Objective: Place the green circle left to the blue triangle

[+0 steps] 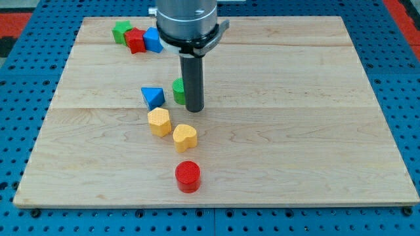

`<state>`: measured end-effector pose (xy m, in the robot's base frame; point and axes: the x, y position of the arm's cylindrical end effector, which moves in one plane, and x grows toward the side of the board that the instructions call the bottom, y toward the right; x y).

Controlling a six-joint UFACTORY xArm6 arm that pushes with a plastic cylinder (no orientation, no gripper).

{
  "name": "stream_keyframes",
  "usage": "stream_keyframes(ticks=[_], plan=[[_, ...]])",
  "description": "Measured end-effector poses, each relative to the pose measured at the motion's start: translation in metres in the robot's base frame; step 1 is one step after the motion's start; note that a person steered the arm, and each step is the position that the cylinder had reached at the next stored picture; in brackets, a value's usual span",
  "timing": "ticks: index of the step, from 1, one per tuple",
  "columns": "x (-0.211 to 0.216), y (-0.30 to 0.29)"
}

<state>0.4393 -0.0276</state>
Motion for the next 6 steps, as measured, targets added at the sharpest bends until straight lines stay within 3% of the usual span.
stream_keyframes(ticks=[2,3,5,6], plan=[[-0.027,-0.029],[-0.04,0.02],[-0.057,-0.041],[-0.098,-0.038]])
